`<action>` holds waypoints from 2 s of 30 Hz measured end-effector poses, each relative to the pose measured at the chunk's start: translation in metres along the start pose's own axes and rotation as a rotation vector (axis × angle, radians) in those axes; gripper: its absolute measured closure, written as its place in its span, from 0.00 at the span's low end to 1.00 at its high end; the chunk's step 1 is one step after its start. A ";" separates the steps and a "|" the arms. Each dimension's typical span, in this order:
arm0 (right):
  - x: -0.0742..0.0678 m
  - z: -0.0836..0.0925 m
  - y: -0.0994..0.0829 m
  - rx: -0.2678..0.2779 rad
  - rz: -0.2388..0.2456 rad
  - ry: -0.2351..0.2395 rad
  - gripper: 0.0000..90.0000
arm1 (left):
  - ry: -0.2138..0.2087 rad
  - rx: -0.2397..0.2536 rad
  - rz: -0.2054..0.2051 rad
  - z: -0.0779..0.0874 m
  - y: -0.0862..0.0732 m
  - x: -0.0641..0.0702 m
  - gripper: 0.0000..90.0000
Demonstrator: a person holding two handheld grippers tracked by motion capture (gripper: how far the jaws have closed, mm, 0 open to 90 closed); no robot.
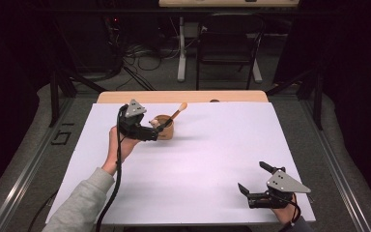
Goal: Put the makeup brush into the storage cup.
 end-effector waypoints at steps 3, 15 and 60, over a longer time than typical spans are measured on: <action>0.000 0.000 0.000 -0.001 0.002 0.001 0.00 | 0.000 -0.003 0.000 0.009 -0.002 0.001 0.05; 0.000 -0.001 -0.001 -0.007 0.002 -0.001 0.00 | -0.008 -0.054 -0.019 0.043 -0.009 0.006 0.04; 0.000 -0.002 -0.002 -0.018 0.000 -0.003 0.00 | 0.055 0.042 0.002 0.120 -0.059 0.028 0.00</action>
Point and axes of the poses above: each handheld gripper's, and its own axes: z roughly backward along the jaws, y roughly out of its top, x roughly to its right, the point moved 3 cm from there along -z, roughly forward along the jaws, and after that the axes turned 12 degrees about x, right-handed, at the moved point
